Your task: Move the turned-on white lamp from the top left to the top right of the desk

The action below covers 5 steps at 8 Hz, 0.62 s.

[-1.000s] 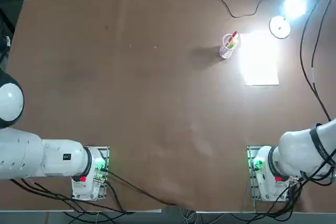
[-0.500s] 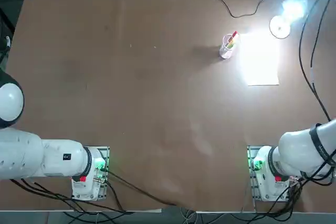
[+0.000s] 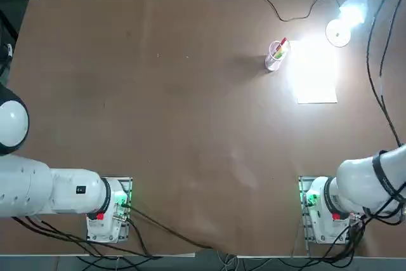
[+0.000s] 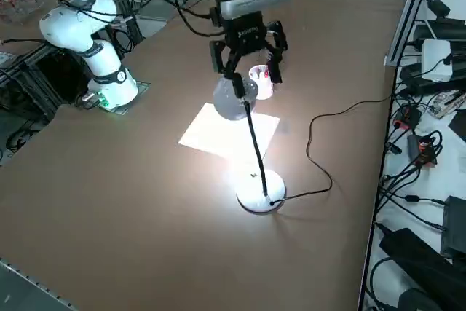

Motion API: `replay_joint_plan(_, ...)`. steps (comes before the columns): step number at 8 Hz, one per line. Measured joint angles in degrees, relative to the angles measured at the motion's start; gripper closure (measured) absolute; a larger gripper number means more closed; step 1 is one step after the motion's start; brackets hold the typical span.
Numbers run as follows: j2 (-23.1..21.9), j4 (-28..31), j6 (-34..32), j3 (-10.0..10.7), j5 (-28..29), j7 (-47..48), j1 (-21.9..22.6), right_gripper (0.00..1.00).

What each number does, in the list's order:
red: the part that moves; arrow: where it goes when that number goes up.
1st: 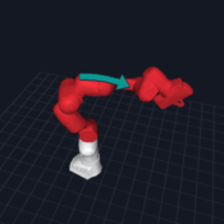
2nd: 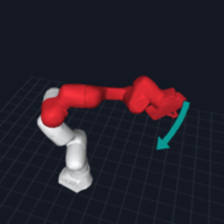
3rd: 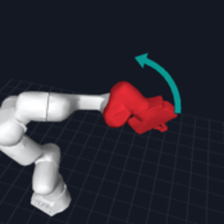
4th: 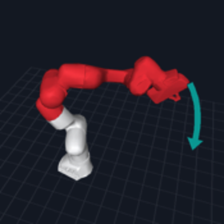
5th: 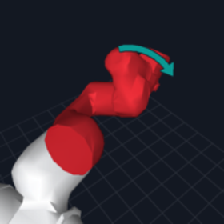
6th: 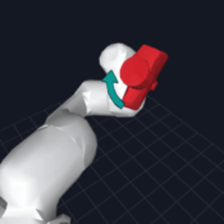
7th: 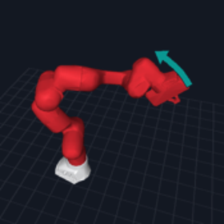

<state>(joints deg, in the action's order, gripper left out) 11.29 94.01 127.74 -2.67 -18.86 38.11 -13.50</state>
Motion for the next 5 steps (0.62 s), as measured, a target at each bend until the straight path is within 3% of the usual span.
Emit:
replay_joint_plan(3,-2.0,-8.9,-14.5,0.0,3.9,-9.6,0.1,0.0)
replay_joint_plan(5,-3.6,-10.3,-23.5,-0.2,13.3,-17.9,0.4,0.0)
